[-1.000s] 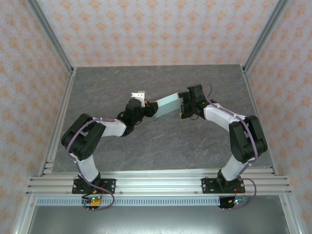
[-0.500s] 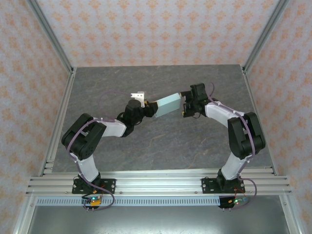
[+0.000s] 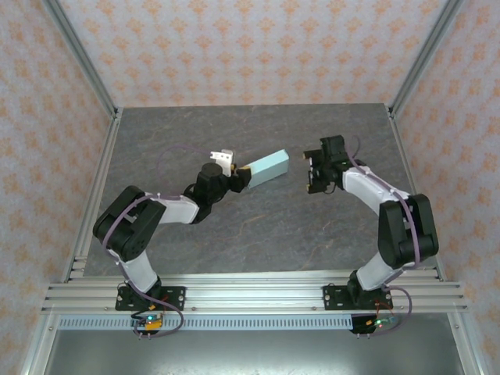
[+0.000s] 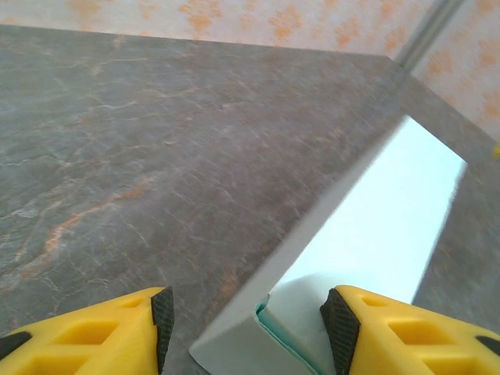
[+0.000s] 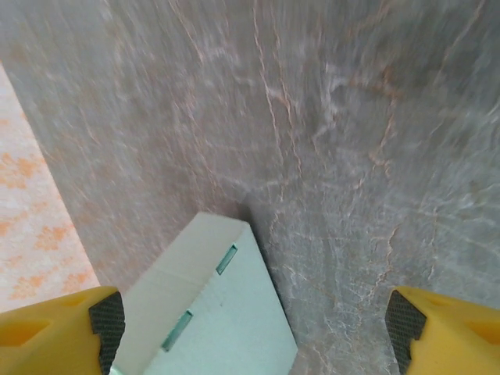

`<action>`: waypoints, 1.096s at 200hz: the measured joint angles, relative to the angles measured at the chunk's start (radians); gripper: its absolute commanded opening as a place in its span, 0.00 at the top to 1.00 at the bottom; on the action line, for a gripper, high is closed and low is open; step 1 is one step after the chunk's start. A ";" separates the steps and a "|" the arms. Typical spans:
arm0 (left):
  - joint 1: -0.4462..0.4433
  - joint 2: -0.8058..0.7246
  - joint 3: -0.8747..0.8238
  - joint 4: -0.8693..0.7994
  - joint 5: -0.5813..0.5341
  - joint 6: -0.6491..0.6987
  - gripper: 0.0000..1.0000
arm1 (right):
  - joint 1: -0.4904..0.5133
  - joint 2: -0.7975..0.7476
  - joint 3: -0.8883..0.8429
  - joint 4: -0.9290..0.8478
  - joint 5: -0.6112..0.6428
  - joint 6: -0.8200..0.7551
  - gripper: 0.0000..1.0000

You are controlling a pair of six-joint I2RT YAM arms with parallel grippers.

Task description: Fold the paper box

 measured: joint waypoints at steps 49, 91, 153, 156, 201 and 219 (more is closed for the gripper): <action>-0.120 -0.117 -0.064 -0.157 0.055 0.207 0.42 | -0.095 -0.098 -0.029 -0.065 0.015 -0.059 0.11; -0.113 -0.374 -0.093 -0.306 -0.021 0.253 0.13 | -0.122 -0.177 -0.103 -0.067 0.114 -0.228 0.05; 0.082 -0.692 -0.017 -0.586 -0.280 0.259 0.00 | -0.060 -0.601 -0.236 0.200 0.465 -0.979 0.01; 0.095 -0.700 -0.017 -0.595 -0.290 0.262 0.00 | -0.058 -0.616 -0.243 0.220 0.477 -1.023 0.01; 0.209 -0.689 -0.090 -0.609 -0.484 0.295 0.00 | -0.065 -0.677 -0.477 0.419 0.678 -1.315 0.01; 0.269 -0.631 -0.171 -0.564 -0.510 0.293 0.00 | -0.086 -0.636 -0.590 0.500 0.707 -1.332 0.01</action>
